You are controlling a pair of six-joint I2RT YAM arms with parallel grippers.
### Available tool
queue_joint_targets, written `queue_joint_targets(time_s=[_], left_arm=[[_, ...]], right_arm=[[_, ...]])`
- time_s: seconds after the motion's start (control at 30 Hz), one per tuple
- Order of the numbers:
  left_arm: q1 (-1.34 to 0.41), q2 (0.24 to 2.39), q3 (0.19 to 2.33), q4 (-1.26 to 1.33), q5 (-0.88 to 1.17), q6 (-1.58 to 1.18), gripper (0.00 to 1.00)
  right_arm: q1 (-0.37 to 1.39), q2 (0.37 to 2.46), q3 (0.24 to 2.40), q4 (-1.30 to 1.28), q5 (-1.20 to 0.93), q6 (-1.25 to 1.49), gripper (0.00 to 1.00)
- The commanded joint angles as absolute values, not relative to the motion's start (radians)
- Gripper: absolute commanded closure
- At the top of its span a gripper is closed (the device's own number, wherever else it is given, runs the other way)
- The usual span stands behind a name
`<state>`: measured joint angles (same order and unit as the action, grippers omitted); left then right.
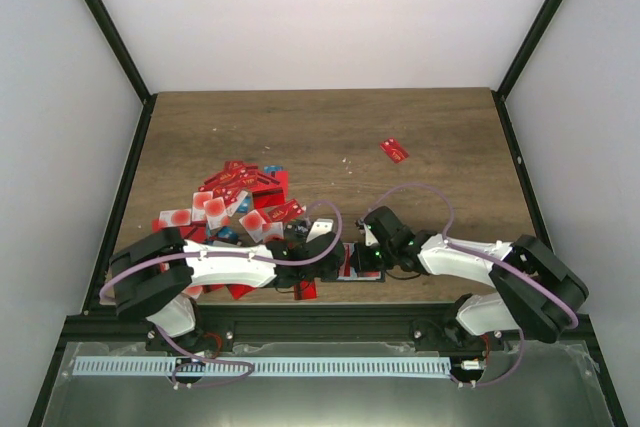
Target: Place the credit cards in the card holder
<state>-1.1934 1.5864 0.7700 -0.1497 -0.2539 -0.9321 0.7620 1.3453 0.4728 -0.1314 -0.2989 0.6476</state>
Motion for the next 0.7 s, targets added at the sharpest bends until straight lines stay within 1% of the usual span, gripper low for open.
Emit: queue_joint_targets(time_s=[0.0, 0.37, 0.67], left_arm=[[-1.200, 1.605, 0.762, -0.118, -0.245, -0.920, 0.68], [-1.200, 1.630, 0.774, -0.145, -0.259, -0.928, 0.68], [-1.198, 1.648, 0.780, -0.123, -0.230, -0.921, 0.68]], right_arm=[[0.769, 1.370, 0.436, -0.161, -0.240, 0.652, 0.99], [0.769, 1.366, 0.437, -0.153, -0.253, 0.650, 0.99], [0.769, 1.369, 0.439, -0.151, -0.257, 0.649, 0.99]])
